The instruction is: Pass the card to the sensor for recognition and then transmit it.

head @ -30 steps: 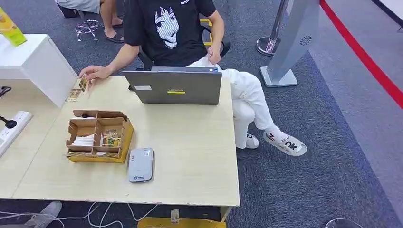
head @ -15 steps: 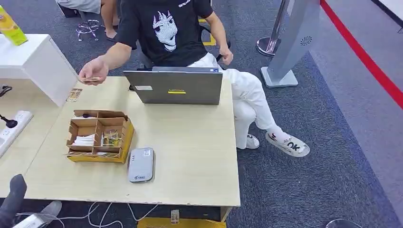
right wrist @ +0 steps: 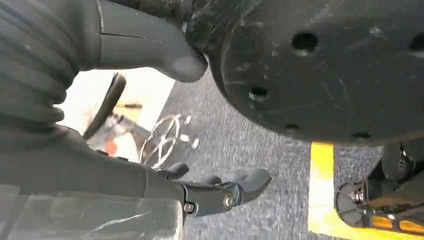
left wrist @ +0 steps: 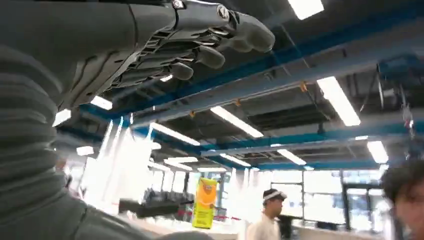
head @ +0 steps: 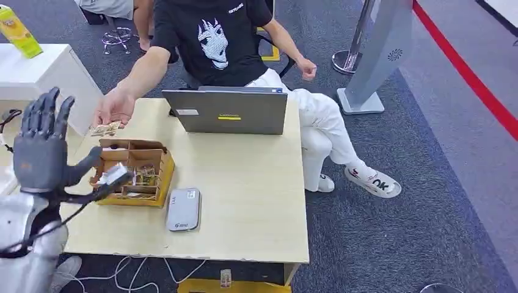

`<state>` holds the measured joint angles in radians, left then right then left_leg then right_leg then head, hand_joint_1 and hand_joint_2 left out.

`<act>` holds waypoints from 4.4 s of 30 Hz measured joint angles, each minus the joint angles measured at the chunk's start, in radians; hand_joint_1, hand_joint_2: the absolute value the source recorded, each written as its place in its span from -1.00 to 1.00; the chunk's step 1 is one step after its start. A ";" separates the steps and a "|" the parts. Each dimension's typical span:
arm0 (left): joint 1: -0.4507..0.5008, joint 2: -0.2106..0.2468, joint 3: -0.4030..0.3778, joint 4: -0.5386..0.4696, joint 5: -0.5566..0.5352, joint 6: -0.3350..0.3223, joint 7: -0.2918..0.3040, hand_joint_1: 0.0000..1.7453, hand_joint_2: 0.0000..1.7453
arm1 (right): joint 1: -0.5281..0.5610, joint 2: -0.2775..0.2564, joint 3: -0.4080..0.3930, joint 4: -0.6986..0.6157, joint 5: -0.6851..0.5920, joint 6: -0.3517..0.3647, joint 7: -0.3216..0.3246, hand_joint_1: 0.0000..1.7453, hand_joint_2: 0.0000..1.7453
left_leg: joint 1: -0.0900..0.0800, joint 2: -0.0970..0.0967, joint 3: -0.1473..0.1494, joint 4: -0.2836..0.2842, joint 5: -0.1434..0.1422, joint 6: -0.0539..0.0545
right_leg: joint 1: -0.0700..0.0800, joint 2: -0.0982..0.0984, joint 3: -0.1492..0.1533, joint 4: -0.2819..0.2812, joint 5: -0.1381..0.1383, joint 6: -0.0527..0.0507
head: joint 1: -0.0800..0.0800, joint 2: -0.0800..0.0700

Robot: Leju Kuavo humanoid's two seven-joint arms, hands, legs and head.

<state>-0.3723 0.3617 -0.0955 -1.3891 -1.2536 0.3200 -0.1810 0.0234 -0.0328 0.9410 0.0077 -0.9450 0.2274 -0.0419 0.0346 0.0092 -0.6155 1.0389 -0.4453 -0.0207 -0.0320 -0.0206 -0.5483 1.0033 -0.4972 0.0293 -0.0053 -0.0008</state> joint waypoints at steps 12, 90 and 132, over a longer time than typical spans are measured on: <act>-0.429 0.032 -0.196 0.699 -0.109 0.076 0.074 -1.00 1.00 | -0.007 -0.045 0.055 -0.033 0.017 -0.007 0.021 -1.00 1.00 | -0.001 0.016 -0.005 0.001 0.000 0.001 | -0.001 0.017 -0.006 0.000 0.008 0.000 | 0.002 0.000; 0.268 -0.162 -0.352 0.006 0.180 0.230 -0.130 1.00 1.00 | 0.013 -0.002 0.066 -0.015 -0.098 -0.028 -0.021 -1.00 1.00 | -0.004 0.016 -0.009 0.000 -0.006 0.005 | -0.004 0.015 -0.009 -0.002 0.002 0.005 | 0.001 0.000; 0.444 -0.014 -0.317 0.234 0.276 0.098 -0.076 1.00 1.00 | 0.019 0.003 0.054 -0.007 -0.098 -0.008 -0.024 -1.00 1.00 | -0.004 0.012 -0.005 -0.001 -0.009 0.003 | -0.003 0.011 -0.004 -0.002 -0.003 0.005 | 0.001 0.000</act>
<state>0.0721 0.3475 -0.4124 -1.1551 -0.9778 0.4185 -0.2567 0.0426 -0.0298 0.9949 0.0008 -1.0433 0.2193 -0.0656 0.0305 0.0211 -0.6203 1.0383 -0.4539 -0.0173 -0.0354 -0.0091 -0.5519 1.0017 -0.5003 0.0339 -0.0042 -0.0004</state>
